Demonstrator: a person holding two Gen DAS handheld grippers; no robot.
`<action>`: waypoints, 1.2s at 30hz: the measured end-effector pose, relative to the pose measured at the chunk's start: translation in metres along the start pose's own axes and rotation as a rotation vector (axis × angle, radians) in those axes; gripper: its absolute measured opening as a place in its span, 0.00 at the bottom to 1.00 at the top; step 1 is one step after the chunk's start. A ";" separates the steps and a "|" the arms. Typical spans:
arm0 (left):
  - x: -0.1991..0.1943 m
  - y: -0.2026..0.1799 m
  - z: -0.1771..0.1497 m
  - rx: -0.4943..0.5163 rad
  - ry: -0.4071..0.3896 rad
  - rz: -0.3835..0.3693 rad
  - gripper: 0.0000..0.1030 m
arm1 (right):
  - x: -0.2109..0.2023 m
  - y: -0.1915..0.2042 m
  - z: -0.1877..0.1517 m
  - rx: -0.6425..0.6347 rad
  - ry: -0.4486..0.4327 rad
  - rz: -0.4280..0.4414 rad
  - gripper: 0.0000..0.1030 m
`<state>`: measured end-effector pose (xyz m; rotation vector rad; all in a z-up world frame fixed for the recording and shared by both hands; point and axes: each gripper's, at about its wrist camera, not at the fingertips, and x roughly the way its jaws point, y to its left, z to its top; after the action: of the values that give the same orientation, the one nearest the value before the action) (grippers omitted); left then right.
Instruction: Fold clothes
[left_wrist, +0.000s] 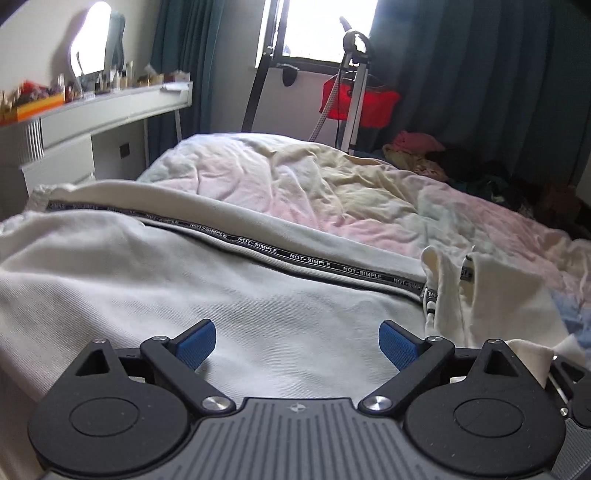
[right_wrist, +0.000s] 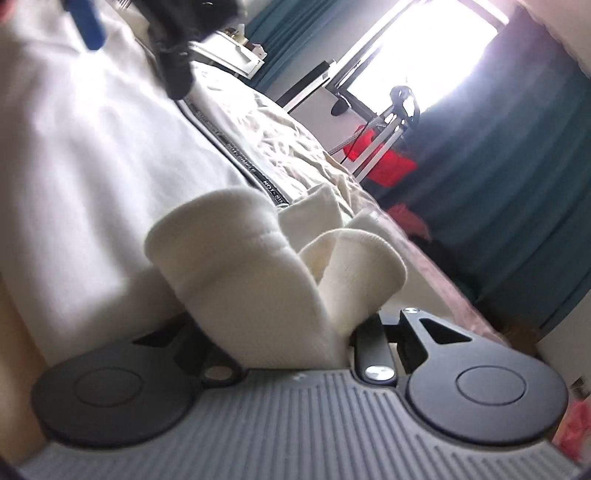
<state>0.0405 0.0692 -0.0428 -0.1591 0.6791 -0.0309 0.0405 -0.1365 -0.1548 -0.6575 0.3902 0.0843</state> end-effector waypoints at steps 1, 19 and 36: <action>0.002 0.005 0.003 -0.033 0.010 -0.024 0.93 | -0.001 -0.005 0.001 0.023 0.002 0.006 0.21; 0.007 0.067 0.025 -0.325 0.008 -0.132 0.94 | -0.031 0.018 0.057 0.235 0.092 0.280 0.45; -0.017 0.001 0.005 -0.068 0.013 -0.373 0.91 | -0.069 -0.106 0.015 0.885 0.184 0.486 0.78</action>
<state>0.0303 0.0726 -0.0290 -0.3500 0.6562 -0.3674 0.0025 -0.2086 -0.0566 0.3161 0.6983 0.2935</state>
